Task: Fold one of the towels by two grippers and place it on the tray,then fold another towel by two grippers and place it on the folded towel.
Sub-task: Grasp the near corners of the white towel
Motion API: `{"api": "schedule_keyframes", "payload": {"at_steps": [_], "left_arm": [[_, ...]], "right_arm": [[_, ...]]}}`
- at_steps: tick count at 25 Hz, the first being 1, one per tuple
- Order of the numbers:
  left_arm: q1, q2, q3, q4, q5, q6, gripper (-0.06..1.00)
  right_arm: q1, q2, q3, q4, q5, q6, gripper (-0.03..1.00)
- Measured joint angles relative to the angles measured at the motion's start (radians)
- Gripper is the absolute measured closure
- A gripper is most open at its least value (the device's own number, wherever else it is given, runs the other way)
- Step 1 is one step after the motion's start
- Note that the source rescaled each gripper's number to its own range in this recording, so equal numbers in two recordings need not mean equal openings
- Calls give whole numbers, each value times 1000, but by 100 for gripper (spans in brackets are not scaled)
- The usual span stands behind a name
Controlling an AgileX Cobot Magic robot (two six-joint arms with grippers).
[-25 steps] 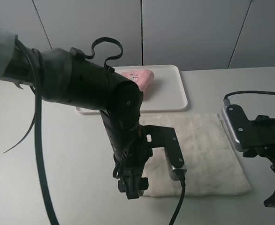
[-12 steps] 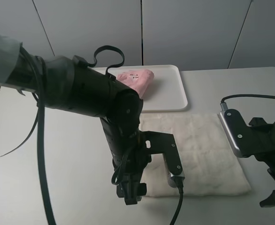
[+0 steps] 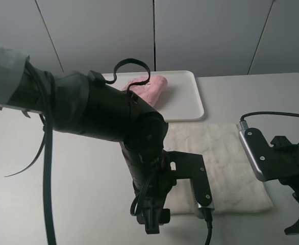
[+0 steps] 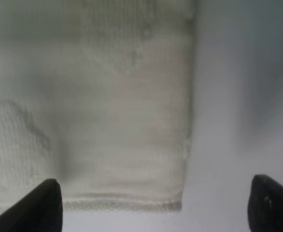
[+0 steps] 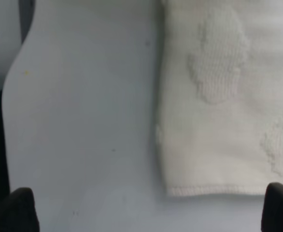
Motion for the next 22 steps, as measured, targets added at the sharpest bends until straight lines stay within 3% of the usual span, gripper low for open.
{"api": "schedule_keyframes", "payload": {"at_steps": [11,22], "left_arm": [[-2,32,0,2,26,0,-5],[-58,63,-6,45,26,-31,-5]], "right_arm": [[0,0,0,-9,-13,2,-3],[0,0,0,-30,-23,2,-3]]}}
